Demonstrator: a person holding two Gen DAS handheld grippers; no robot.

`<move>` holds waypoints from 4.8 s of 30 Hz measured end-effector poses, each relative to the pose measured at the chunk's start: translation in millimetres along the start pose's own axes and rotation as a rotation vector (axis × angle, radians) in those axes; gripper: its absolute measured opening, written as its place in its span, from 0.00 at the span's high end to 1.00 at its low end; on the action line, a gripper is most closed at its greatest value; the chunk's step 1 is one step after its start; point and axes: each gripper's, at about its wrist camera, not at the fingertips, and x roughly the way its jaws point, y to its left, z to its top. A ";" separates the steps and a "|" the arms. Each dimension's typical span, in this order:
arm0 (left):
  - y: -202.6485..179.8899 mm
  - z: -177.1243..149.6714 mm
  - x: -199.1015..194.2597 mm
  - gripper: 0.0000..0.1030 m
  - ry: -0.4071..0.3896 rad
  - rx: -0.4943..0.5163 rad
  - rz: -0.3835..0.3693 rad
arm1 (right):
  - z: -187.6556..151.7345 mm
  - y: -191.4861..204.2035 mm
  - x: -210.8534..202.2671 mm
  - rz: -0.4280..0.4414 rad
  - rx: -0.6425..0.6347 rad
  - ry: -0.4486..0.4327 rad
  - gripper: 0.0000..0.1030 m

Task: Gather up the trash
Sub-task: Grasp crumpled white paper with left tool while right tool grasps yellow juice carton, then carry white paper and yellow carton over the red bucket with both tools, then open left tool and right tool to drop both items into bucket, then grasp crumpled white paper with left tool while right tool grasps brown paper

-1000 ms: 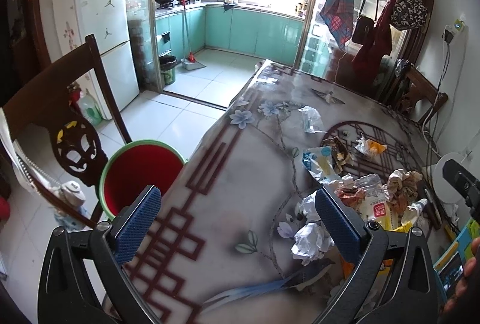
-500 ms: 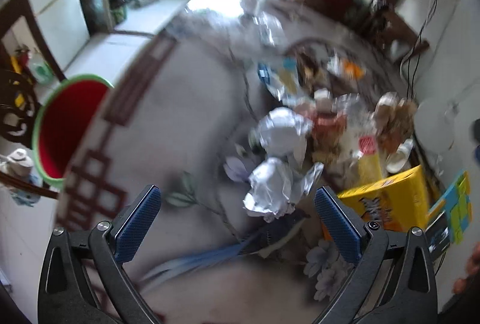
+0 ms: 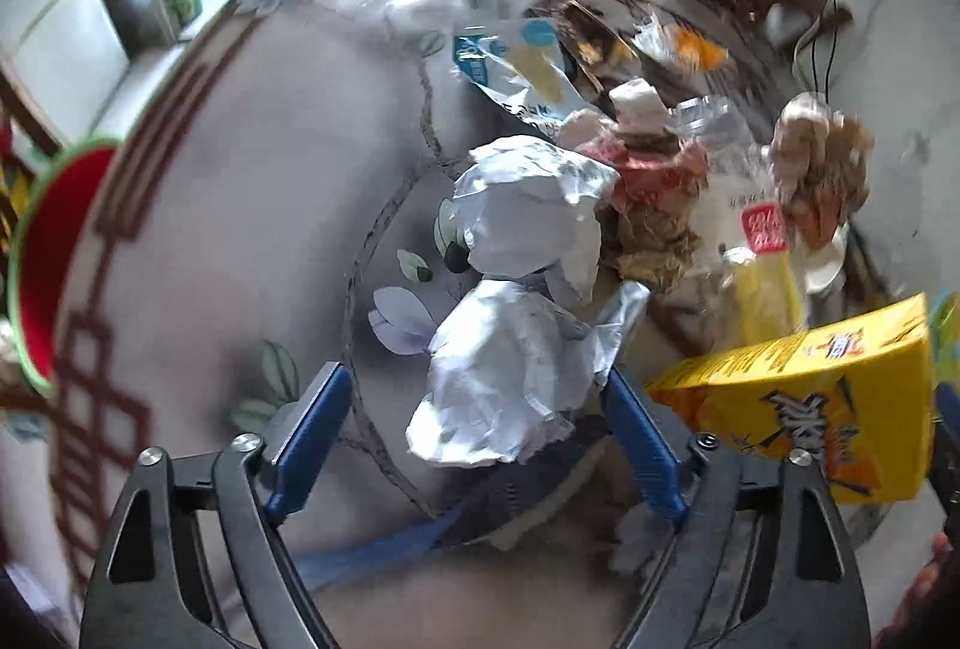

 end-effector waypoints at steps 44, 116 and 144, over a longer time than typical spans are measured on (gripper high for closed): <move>107.1 -11.6 -112.1 0.57 -0.242 -0.167 0.081 | 53.7 73.0 -25.3 0.387 -0.053 -0.093 0.66; 360.3 10.5 19.6 0.19 0.068 -0.201 0.215 | 54.1 304.7 59.2 0.262 0.036 -0.107 0.34; 44.5 37.8 -67.6 0.19 -0.226 0.051 0.014 | 78.9 8.5 61.6 0.069 -0.008 0.007 0.33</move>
